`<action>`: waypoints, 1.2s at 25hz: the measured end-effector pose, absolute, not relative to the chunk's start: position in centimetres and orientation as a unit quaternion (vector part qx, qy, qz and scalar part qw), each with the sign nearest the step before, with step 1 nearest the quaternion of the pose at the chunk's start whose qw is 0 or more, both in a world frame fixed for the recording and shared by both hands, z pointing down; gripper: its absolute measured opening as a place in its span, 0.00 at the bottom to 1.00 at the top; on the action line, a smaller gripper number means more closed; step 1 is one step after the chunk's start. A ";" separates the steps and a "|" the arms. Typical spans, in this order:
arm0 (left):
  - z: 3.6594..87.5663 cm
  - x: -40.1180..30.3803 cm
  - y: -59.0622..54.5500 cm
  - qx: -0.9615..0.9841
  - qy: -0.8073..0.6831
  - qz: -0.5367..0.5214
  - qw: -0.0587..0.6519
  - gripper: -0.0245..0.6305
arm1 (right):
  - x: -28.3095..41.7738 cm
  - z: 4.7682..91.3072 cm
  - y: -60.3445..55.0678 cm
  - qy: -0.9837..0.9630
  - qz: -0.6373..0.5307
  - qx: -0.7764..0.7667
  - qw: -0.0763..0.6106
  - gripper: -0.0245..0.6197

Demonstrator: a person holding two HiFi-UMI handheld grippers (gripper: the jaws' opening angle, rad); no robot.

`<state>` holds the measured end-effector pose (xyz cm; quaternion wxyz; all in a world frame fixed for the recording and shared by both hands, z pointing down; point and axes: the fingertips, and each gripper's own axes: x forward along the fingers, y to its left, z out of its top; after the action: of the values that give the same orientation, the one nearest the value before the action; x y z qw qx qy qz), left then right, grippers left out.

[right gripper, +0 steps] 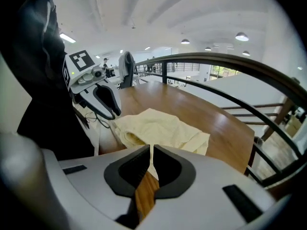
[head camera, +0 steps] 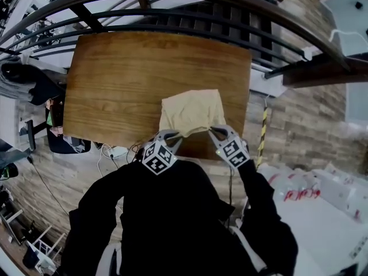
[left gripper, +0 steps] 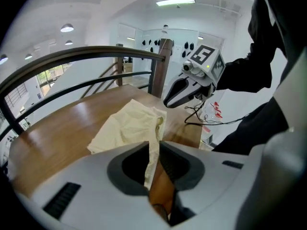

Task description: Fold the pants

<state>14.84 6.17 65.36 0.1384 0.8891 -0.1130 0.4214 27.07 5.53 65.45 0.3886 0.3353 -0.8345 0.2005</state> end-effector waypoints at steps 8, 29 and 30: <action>57.6 11.7 1.0 0.903 -0.216 0.323 0.182 0.10 | 22.8 56.5 1.1 -0.840 0.199 0.440 0.250 0.04; 39.8 -4.5 -9.1 0.879 -0.438 0.100 0.158 0.04 | 6.7 39.1 -8.3 -0.846 0.168 0.507 0.013 0.04; 39.3 -5.1 -9.2 0.878 -0.443 0.095 0.153 0.04 | 6.2 38.8 -8.4 -0.846 0.163 0.507 0.012 0.04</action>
<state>-5.13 -9.18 39.32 0.1532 0.8784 -0.4427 0.0947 6.18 -8.36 38.76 0.0123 0.5069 -0.8465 0.1625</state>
